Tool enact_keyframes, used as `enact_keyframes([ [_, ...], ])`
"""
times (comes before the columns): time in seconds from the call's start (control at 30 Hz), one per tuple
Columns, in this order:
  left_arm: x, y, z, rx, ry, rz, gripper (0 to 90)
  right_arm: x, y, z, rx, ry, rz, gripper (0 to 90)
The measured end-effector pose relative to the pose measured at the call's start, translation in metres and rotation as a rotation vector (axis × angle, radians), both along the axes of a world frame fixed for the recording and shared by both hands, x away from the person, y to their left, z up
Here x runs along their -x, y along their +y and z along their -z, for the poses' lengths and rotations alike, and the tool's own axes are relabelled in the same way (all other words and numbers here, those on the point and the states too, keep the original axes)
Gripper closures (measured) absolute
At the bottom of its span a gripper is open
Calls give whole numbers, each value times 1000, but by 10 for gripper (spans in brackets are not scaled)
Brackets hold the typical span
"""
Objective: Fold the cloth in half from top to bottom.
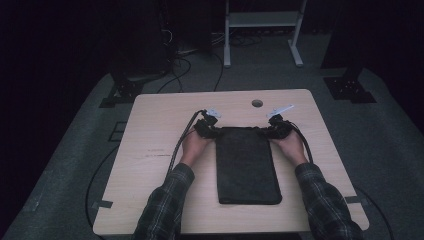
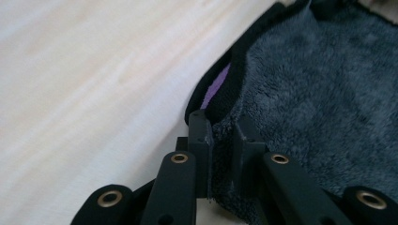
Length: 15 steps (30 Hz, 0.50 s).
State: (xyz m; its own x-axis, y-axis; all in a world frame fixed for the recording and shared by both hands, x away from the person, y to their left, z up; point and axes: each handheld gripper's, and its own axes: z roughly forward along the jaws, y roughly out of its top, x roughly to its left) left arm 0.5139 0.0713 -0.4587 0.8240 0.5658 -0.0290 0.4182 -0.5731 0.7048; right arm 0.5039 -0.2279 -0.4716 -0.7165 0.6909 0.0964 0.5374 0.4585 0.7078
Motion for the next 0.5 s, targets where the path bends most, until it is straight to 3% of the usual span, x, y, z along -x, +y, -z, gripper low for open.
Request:
enact_keyframes([
  [0.07, -1, 2, -7, 0, -36, -6, 798, 0, 2, -4, 13, -28, 5, 786],
  [0.17, -3, 4, -19, -6, -88, -19, 798, 1, 3, -13, -11, -72, 23, 787],
  [0.27, -4, 6, -33, -5, -136, -29, 798, -2, 6, -29, -11, -98, 22, 786],
  [0.4, -2, 14, -51, 39, -157, -24, 798, -1, 8, -52, -28, -147, 12, 787],
  [0.5, 4, 20, -59, 76, -155, 15, 796, 5, 6, -61, -45, -169, -1, 786],
])
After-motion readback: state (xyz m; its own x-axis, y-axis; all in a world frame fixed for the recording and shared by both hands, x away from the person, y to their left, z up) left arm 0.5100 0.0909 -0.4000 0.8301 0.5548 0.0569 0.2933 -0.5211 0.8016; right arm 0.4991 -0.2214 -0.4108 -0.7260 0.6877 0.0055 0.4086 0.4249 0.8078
